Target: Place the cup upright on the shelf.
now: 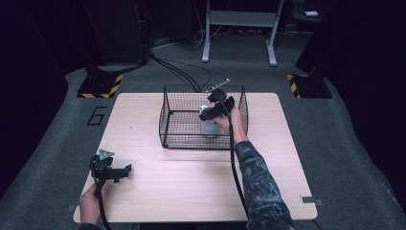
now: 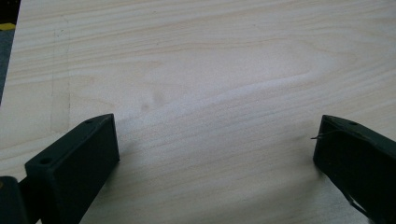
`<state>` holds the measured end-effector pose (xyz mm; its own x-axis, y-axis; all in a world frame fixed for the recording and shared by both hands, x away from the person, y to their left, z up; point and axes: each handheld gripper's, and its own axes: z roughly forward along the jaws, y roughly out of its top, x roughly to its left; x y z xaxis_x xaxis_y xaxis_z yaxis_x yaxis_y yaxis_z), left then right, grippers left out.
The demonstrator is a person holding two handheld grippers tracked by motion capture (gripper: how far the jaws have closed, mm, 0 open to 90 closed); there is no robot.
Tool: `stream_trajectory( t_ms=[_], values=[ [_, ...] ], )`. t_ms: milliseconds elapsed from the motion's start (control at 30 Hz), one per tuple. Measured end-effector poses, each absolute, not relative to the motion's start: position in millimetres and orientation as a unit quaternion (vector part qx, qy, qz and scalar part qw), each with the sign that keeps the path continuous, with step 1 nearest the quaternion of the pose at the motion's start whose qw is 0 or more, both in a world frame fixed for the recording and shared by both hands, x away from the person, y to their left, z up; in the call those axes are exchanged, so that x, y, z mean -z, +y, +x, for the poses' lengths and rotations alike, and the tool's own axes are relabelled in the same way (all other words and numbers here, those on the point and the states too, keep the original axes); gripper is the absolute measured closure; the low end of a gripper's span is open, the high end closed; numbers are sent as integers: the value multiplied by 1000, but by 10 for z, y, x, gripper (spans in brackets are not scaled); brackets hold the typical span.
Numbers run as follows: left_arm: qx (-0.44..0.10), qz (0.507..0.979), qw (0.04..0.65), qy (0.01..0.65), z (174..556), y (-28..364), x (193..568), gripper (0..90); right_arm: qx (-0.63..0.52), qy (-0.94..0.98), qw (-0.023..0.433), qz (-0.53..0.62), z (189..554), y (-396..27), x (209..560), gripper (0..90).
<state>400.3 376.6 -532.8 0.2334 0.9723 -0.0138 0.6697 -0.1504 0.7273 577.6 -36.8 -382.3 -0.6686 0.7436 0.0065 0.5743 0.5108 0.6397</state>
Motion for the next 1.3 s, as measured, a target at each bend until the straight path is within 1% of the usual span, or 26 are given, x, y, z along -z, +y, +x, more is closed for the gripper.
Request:
stream_trajectory(
  t_ms=[100, 167, 300, 333, 433, 600, 900, 1100, 1300],
  values=[
    [-240, 719, 315, 571, 4003, 3766, 5328, 1, -321, 858, 141, 376, 5687, -398, 3740, 0],
    [-240, 719, 316, 571, 4004, 3765, 5329, 1, -328, 859, 150, 365, 5560, -437, 3637, 0],
    [-240, 719, 315, 571, 4004, 3766, 5328, 0, -335, 860, 155, 352, 5386, -481, 3543, 0],
    [-240, 719, 315, 571, 4004, 3766, 5328, 1, -335, 860, 155, 352, 5386, -481, 3543, 0],
    [-240, 719, 316, 571, 4004, 3765, 5329, 0, -350, 855, 159, 349, 5188, -548, 3466, 0],
    [-240, 719, 316, 571, 4005, 3765, 5329, 0, -358, 853, 163, 343, 4965, -653, 3435, 0],
    [-239, 721, 313, 570, 4006, 3768, 5325, 0, -368, 847, 167, 345, 4710, -867, 3478, 0],
    [-239, 722, 312, 569, 4009, 3770, 5324, 0, -368, 842, 181, 350, 4445, -1156, 3533, 0],
    [-239, 722, 312, 570, 4009, 3769, 5324, 0, -363, 826, 193, 385, 4139, -1513, 3710, 0]
  ],
)
